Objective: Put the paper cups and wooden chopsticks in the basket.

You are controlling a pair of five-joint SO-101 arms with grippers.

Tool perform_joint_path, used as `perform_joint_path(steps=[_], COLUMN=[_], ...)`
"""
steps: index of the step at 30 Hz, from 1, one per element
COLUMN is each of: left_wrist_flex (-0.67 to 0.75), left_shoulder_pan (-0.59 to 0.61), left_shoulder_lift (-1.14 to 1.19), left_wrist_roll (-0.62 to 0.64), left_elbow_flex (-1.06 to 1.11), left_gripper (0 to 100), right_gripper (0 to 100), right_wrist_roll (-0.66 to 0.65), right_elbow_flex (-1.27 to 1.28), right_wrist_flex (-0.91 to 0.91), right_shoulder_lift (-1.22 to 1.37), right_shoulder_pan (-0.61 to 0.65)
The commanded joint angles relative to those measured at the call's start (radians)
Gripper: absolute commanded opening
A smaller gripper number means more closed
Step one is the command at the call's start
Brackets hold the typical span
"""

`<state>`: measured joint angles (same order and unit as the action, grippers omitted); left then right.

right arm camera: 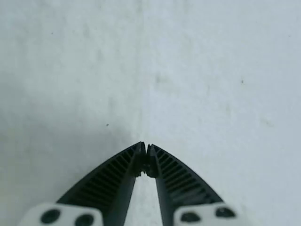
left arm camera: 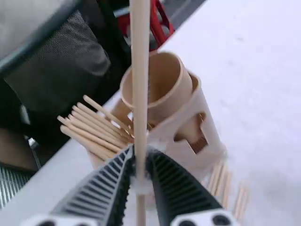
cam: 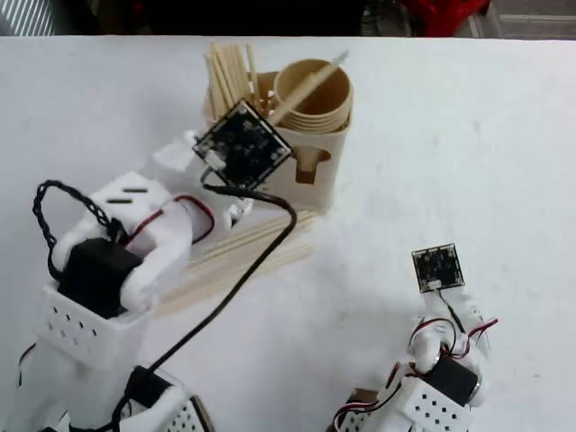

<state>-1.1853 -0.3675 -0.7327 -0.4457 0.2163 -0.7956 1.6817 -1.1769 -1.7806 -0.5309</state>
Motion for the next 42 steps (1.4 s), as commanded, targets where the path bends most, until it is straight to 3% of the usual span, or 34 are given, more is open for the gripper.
perform_joint_path(steps=[1, 11, 14, 18, 22, 25, 32, 42], left_wrist_flex=[0.267, 0.855, 0.919, 0.879, 0.807, 0.75, 0.568, 0.45], left_shoulder_pan=[0.01, 0.105, 0.154, 0.211, 0.229, 0.229, 0.229, 0.229], left_shoulder_lift=[-0.019, 0.271, 0.39, 0.536, 0.633, 0.647, 0.601, 0.585], left_wrist_roll=[0.011, 0.285, 0.365, 0.486, 0.52, 0.526, 0.68, 0.69], left_elbow_flex=[-0.04, 0.012, -0.051, -0.166, -0.23, -0.236, -0.238, -0.267], left_gripper=[2, 2, 2, 2, 2, 2, 2, 10], right_gripper=[1.7, 1.7, 1.7, 1.7, 1.7, 1.7, 1.7, 1.7], right_wrist_roll=[-0.002, -0.002, -0.002, -0.002, -0.002, -0.002, -0.002, -0.002], right_elbow_flex=[0.009, 0.009, 0.009, 0.009, 0.009, 0.009, 0.009, 0.009], right_wrist_flex=[0.015, 0.015, 0.015, 0.015, 0.015, 0.015, 0.015, 0.015], right_shoulder_lift=[-0.004, -0.004, -0.004, -0.004, -0.004, -0.004, -0.004, -0.004], right_shoulder_pan=[-0.001, -0.001, -0.001, -0.001, -0.001, -0.001, -0.001, -0.001])
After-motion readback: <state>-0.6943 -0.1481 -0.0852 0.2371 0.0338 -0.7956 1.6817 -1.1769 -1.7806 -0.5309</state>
